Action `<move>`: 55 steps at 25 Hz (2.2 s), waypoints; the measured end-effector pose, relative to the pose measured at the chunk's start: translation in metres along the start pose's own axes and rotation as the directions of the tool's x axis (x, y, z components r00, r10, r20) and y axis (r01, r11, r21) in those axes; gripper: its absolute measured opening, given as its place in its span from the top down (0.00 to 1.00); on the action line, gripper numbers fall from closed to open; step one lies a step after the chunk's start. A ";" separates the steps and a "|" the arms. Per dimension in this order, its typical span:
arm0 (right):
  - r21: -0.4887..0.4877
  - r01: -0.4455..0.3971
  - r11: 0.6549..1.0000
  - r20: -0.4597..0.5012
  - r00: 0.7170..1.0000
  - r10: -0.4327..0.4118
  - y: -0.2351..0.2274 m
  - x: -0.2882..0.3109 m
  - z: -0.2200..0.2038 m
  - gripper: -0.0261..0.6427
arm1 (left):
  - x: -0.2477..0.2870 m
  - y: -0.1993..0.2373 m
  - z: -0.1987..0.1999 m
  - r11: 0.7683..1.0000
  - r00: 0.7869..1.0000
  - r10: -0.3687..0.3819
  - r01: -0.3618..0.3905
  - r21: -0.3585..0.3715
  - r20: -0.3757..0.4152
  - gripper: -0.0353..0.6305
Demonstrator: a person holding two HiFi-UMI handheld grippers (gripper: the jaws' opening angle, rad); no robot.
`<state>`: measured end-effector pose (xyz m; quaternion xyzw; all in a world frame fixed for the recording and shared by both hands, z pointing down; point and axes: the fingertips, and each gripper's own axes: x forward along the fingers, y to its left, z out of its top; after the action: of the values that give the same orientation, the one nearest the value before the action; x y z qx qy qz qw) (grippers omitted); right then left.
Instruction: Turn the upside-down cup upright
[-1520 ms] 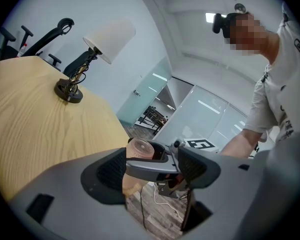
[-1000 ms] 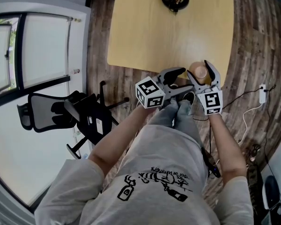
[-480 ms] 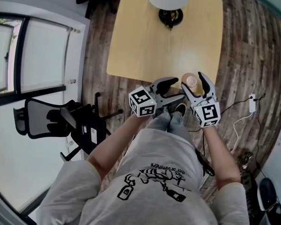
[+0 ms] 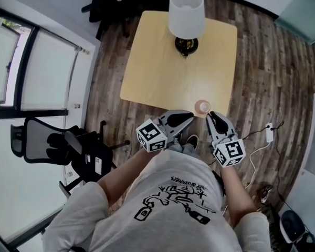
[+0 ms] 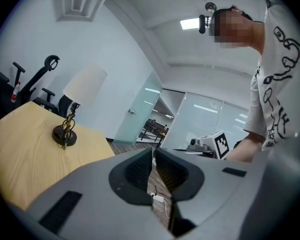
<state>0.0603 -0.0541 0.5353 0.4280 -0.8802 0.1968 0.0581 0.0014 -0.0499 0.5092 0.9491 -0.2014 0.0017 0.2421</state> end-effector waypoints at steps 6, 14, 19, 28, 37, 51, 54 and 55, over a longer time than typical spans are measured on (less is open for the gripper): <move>0.027 0.005 1.000 0.045 0.999 -0.006 0.021 -0.015 0.038 0.89 | -0.001 -0.021 0.031 1.000 1.000 -0.001 0.000 0.017 0.024 0.93; 0.068 -0.011 0.998 0.100 0.995 0.004 0.051 -0.034 0.082 0.90 | 0.000 -0.057 0.068 0.999 1.000 0.003 -0.004 0.053 0.022 0.93; 0.073 -0.002 0.997 0.103 0.995 -0.006 0.061 -0.043 0.099 0.91 | -0.004 -0.066 0.083 0.998 0.999 0.033 -0.034 0.057 0.025 0.93; 0.007 0.010 1.000 0.113 0.994 -0.011 0.081 -0.055 0.117 0.91 | -0.004 -0.088 0.100 0.990 0.998 0.051 -0.054 0.127 0.020 0.93; -0.060 0.040 0.997 0.107 0.994 -0.033 0.079 -0.056 0.119 0.92 | 0.003 -0.089 0.099 0.979 0.997 0.078 -0.079 0.190 0.013 0.93; -0.063 0.052 0.997 0.110 0.993 -0.045 0.080 -0.058 0.120 0.92 | 0.003 -0.090 0.096 0.976 0.996 0.086 -0.085 0.201 0.005 0.93; -0.057 0.054 0.997 0.110 0.993 -0.048 0.082 -0.058 0.119 0.92 | 0.001 -0.091 0.095 0.975 0.996 0.086 -0.085 0.203 0.002 0.93; -0.056 0.055 0.997 0.111 0.993 -0.049 0.082 -0.058 0.118 0.92 | 0.000 -0.091 0.095 0.975 0.996 0.087 -0.086 0.204 0.002 0.93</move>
<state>0.0408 -0.0123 0.3869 0.4591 -0.8760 0.1455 0.0274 0.0270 -0.0204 0.3837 0.9592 -0.2404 0.0361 0.1440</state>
